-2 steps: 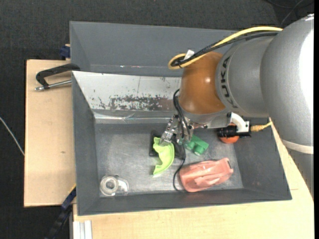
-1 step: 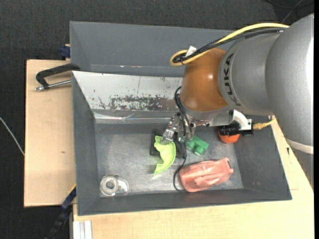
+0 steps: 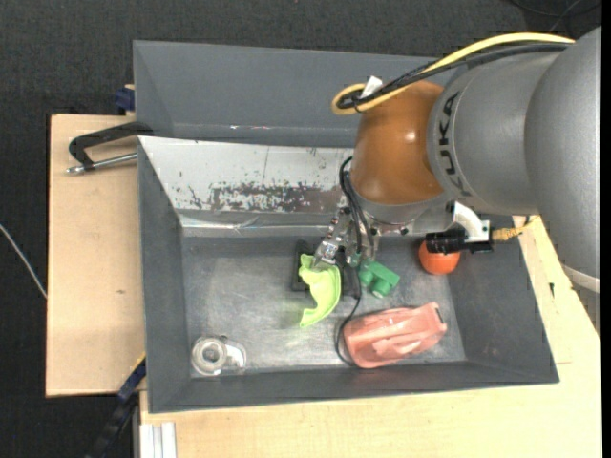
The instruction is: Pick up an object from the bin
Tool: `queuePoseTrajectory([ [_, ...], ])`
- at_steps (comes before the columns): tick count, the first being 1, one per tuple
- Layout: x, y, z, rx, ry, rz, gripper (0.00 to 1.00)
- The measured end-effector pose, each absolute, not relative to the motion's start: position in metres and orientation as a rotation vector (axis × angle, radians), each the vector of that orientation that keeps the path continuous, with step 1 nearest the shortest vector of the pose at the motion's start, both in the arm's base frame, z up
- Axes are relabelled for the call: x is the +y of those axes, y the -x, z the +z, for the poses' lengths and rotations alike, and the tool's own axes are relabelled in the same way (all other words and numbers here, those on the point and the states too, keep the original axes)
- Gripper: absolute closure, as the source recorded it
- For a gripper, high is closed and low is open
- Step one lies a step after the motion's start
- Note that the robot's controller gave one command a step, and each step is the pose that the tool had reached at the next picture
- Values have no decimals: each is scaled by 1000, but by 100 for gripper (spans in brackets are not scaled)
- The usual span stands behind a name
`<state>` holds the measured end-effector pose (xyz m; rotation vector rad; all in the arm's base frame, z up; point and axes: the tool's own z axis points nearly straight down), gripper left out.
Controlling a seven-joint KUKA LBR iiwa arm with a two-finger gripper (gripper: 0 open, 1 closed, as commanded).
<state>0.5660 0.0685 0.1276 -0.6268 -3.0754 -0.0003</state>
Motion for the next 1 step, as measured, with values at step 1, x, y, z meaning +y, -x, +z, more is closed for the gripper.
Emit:
queuePoseTrajectory([
  [1,69,-568,147,-3083,627,-4,100],
])
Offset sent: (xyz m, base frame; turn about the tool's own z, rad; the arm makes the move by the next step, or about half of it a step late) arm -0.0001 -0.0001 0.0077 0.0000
